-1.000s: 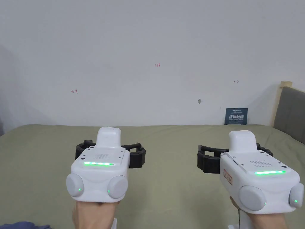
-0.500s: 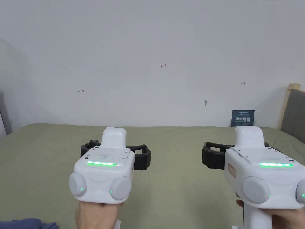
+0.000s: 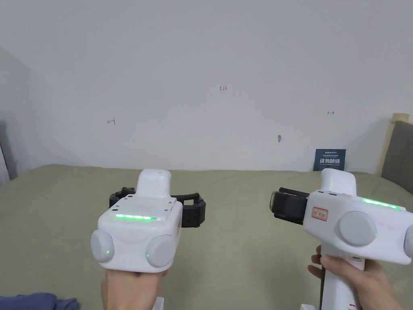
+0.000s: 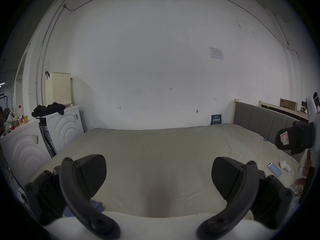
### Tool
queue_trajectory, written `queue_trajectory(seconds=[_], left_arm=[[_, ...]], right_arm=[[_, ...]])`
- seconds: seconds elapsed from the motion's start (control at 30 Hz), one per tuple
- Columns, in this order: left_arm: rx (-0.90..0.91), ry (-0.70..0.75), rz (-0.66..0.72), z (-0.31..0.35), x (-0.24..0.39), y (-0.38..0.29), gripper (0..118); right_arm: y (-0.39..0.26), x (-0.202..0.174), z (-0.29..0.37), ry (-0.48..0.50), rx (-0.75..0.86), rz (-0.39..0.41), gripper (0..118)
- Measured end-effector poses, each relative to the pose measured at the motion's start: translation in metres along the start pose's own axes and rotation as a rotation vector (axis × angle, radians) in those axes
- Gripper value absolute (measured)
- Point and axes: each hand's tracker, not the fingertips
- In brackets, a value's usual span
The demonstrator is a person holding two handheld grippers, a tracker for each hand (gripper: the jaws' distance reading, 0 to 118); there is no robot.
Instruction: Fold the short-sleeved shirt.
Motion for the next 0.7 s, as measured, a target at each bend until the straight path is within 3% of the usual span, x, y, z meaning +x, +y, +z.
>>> queue_trajectory(seconds=[0.1, 0.33, 0.57, 0.7], left_arm=[[-0.009, 0.000, -0.002, 0.000, -0.001, -0.002, 118], [-0.009, 0.013, -0.004, 0.000, -0.005, -0.005, 118], [-0.002, 0.014, -0.017, 0.004, -0.003, -0.004, 118], [0.008, 0.019, -0.027, 0.006, -0.003, -0.003, 118]], right_arm=[[-0.016, 0.000, 0.003, -0.030, 0.188, 0.088, 118], [-0.032, -0.003, 0.016, -0.035, 0.390, 0.325, 118], [-0.033, -0.005, 0.015, -0.043, 0.363, 0.322, 118], [-0.028, 0.001, 0.016, -0.040, 0.357, 0.282, 118]])
